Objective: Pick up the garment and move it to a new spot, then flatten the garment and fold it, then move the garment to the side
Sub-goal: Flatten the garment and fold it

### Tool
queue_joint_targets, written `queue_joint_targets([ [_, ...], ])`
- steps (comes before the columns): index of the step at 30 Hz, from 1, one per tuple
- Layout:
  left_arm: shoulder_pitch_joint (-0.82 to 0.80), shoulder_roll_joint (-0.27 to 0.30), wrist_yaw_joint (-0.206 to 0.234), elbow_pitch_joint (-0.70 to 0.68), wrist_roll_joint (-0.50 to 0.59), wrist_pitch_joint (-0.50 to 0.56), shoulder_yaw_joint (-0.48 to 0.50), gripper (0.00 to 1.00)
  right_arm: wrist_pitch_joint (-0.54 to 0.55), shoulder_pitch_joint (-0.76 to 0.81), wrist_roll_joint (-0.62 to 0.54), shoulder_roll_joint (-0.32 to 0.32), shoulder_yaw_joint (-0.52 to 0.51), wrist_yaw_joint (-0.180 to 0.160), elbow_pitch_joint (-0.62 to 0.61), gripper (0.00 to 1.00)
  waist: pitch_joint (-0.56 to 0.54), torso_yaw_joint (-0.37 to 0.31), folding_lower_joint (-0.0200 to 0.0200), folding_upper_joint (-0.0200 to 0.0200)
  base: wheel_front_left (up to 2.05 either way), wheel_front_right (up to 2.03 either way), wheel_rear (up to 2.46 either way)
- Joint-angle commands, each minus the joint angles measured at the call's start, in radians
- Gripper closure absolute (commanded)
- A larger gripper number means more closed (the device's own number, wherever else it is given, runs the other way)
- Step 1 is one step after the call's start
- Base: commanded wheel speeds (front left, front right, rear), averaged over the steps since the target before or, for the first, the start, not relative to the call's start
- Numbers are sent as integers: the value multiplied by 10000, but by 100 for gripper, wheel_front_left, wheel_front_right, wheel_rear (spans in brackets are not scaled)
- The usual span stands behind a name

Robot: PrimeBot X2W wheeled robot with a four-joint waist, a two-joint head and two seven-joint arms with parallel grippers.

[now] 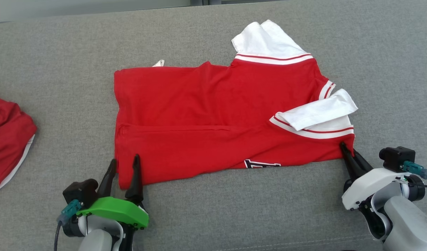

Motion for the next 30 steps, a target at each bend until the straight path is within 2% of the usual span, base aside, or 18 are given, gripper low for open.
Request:
queue_joint_targets([
  [1,-54,47,-25,96,-21,5,-44,0,9,12,-53,14,2,-17,-5,100,12,5,0,0,0,0,0],
  [6,-292,51,-26,443,-52,5,-243,0,8,-53,-67,58,59,-17,-4,100,72,-7,0,0,0,0,0],
  [14,-419,64,-27,624,184,5,207,0,8,-35,-89,70,-31,-17,-3,100,107,-34,0,0,0,0,0],
  [25,-432,41,-27,815,3,8,-70,0,8,-67,-98,143,19,-17,35,100,126,-26,0,0,0,0,0],
  [27,-413,39,-27,809,-74,8,-159,56,8,-71,-91,146,16,-17,30,100,126,-24,0,0,0,0,0],
  [28,-413,39,-27,809,-74,8,-159,56,8,-71,-91,146,16,-17,30,100,126,-24,0,0,0,0,0],
  [29,-388,38,-27,752,-153,8,-262,100,8,-68,-85,144,4,-17,33,100,125,-12,0,0,0,0,0],
  [30,-361,37,-27,735,-164,8,-321,100,8,-66,-83,143,0,-16,41,100,119,-7,0,0,0,0,0],
])
